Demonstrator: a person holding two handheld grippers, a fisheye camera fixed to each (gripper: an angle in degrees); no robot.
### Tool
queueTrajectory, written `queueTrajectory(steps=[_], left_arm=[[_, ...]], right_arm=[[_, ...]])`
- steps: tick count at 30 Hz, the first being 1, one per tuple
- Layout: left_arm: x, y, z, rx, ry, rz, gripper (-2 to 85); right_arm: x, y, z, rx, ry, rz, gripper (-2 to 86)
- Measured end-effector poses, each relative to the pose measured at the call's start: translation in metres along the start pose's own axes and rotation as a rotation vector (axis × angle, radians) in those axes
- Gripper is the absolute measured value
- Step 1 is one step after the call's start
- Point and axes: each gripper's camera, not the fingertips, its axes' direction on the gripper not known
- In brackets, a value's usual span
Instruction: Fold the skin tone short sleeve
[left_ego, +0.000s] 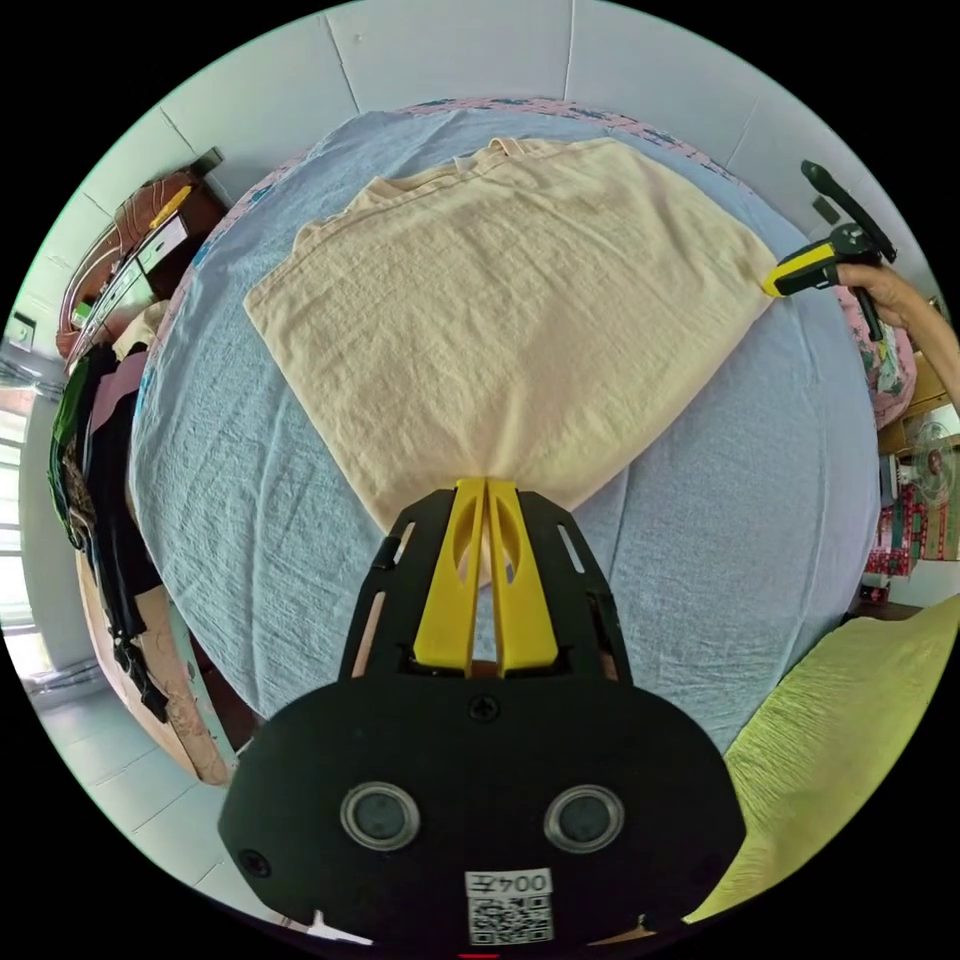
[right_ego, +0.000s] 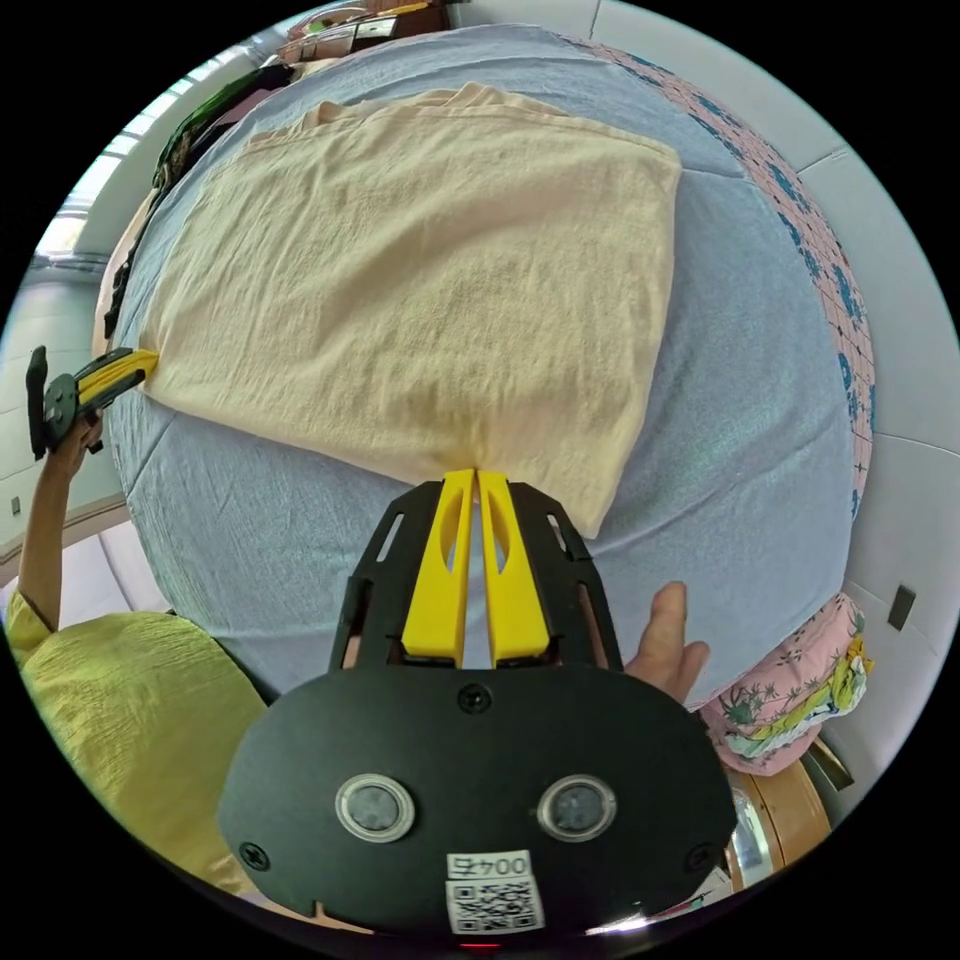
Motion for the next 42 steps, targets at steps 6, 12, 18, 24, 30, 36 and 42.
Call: queueTrajectory(steps=[6,12,18,24,30,36,42], left_arm=[[-0.015,-0.007,-0.004,0.010,0.013,0.037,0.5],[-0.031,-0.015,-0.008,0.000,0.017,0.073,0.5],[-0.053,-0.011,-0.012,0.038,0.041,0.045,0.7],[-0.087,-0.007,-0.018,0.032,0.136,-0.022,1.9],[-0.161,-0.012,-0.070,0.287,0.205,-0.148,6.4],[-0.269,-0.043,-0.050,0.304,0.328,-0.369,10.0],[-0.311,-0.072,-0.032,0.277,0.299,-0.407,11.5]], right_arm=[[0.016,-0.010,-0.001,-0.024,-0.060,0.094,0.0],[0.009,-0.019,0.000,-0.064,0.049,0.075,1.1],[0.015,-0.012,0.006,-0.027,0.097,0.059,1.7],[0.038,0.003,-0.007,0.054,0.032,-0.074,9.5],[0.122,-0.001,-0.048,0.477,-0.183,0.029,9.7],[0.199,-0.050,-0.033,0.547,-0.273,0.150,10.0],[0.241,-0.087,-0.013,0.538,-0.322,0.199,10.7]])
